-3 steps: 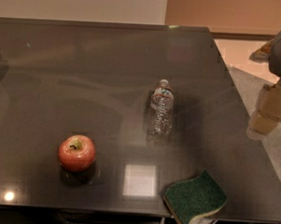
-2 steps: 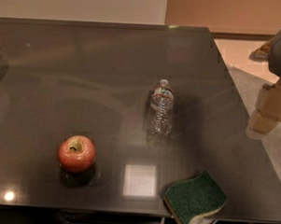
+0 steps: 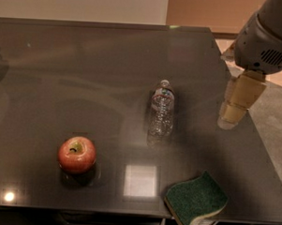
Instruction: Place water bottle upright
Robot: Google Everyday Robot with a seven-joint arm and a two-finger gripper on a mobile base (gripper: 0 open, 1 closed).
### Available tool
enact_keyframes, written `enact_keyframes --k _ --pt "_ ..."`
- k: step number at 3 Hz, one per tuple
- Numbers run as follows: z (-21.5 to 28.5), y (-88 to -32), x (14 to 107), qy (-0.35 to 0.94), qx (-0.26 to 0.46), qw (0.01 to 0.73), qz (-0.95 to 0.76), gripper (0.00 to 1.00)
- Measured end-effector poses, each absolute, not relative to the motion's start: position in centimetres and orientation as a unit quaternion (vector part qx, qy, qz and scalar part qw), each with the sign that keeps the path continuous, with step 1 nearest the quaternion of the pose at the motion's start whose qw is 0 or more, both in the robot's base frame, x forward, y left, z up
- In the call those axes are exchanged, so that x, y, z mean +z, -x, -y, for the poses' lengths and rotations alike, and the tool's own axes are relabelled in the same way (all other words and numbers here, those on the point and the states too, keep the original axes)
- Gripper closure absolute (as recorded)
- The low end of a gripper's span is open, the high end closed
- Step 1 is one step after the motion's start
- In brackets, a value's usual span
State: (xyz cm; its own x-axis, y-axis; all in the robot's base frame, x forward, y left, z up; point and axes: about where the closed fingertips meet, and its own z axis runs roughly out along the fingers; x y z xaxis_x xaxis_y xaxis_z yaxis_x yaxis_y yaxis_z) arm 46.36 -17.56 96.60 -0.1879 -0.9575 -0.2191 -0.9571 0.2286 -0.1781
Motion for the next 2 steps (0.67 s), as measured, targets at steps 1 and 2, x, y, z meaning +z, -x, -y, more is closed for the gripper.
enact_keyframes --k 1,2 --pt "14.1 -48.0 96.0 0.592 0.014 0.133 -0.795 0.00" --pt "11.0 -49.3 95.5 0.551 0.012 0.123 -0.825 0.00"
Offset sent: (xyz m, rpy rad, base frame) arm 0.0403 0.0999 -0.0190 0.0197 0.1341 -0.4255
